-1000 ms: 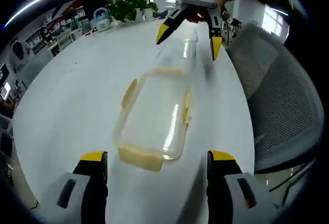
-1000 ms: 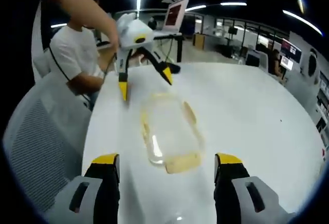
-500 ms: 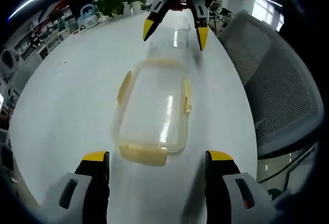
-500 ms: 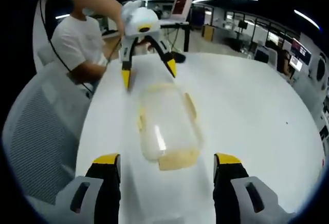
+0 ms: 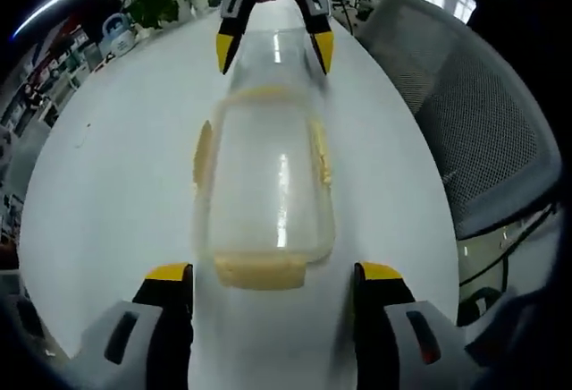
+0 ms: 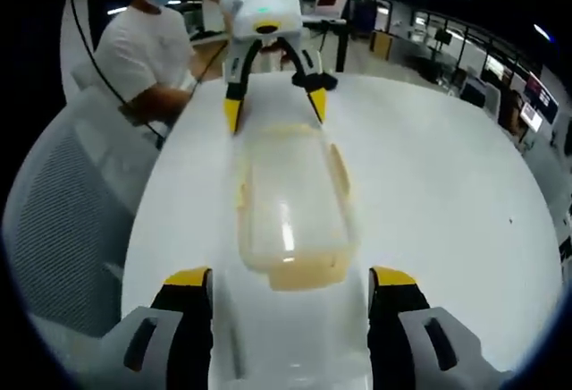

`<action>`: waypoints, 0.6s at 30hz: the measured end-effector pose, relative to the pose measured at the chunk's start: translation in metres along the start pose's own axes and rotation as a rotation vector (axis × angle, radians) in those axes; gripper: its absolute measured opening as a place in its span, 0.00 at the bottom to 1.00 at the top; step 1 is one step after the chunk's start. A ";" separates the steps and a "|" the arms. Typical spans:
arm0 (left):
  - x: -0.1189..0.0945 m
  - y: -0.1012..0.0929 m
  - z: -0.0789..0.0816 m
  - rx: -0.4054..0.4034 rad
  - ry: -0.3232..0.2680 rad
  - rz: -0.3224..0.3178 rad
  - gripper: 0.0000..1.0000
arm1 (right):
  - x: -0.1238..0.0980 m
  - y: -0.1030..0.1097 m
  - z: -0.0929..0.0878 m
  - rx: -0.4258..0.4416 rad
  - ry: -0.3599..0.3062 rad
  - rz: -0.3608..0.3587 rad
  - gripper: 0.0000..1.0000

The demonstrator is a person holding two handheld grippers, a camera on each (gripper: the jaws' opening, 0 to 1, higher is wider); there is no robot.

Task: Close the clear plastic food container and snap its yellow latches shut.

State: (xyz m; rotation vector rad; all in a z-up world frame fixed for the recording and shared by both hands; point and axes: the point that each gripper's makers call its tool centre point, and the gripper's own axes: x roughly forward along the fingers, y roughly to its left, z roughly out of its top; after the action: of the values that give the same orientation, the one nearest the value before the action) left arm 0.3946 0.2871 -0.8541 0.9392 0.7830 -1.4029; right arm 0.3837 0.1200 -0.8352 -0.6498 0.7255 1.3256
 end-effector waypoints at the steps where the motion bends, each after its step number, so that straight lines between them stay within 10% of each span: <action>1: 0.000 0.000 -0.001 0.005 0.005 -0.003 0.73 | 0.000 0.000 -0.001 0.003 0.003 0.002 0.70; 18: 0.010 -0.005 -0.004 0.033 0.045 -0.059 0.69 | 0.019 -0.004 -0.006 -0.021 0.080 0.040 0.62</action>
State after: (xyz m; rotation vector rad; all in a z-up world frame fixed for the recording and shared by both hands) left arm 0.3906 0.2868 -0.8651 0.9829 0.8292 -1.4544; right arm 0.3892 0.1267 -0.8538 -0.7119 0.7940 1.3515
